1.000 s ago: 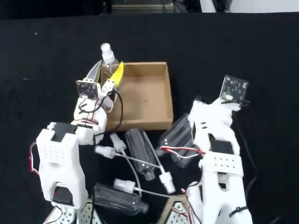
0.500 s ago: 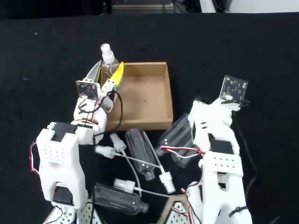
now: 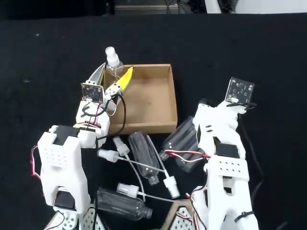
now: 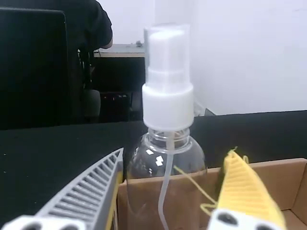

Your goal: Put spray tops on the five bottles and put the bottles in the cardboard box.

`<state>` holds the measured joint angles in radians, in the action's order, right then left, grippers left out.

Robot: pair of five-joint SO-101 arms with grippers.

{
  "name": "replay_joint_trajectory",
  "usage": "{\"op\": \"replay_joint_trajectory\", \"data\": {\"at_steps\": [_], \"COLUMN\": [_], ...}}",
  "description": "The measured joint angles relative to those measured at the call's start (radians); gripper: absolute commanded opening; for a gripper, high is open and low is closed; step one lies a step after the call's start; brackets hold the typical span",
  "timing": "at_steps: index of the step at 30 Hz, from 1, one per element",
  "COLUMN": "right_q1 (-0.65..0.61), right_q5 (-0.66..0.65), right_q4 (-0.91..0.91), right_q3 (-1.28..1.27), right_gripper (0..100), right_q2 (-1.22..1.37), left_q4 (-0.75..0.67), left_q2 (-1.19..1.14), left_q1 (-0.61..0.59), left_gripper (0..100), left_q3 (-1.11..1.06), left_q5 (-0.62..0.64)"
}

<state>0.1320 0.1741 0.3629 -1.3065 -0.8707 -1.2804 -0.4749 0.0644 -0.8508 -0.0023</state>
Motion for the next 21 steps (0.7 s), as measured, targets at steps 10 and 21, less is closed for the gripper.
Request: {"op": "replay_joint_trajectory", "data": {"at_steps": [10, 21], "right_q1": [0.000, 0.000], "right_q5": [0.000, 0.000], "right_q4": [0.000, 0.000], "right_q3": [0.000, 0.000], "right_gripper": [2.1, 2.1], "right_q2": [0.000, 0.000], "left_q4": [-0.003, 0.114], "left_q2": [0.000, 0.201], "left_q1": [0.002, 0.002], "left_gripper": [31, 31], "left_q3": [0.000, -0.104], "left_q5": [0.000, 0.000]}}
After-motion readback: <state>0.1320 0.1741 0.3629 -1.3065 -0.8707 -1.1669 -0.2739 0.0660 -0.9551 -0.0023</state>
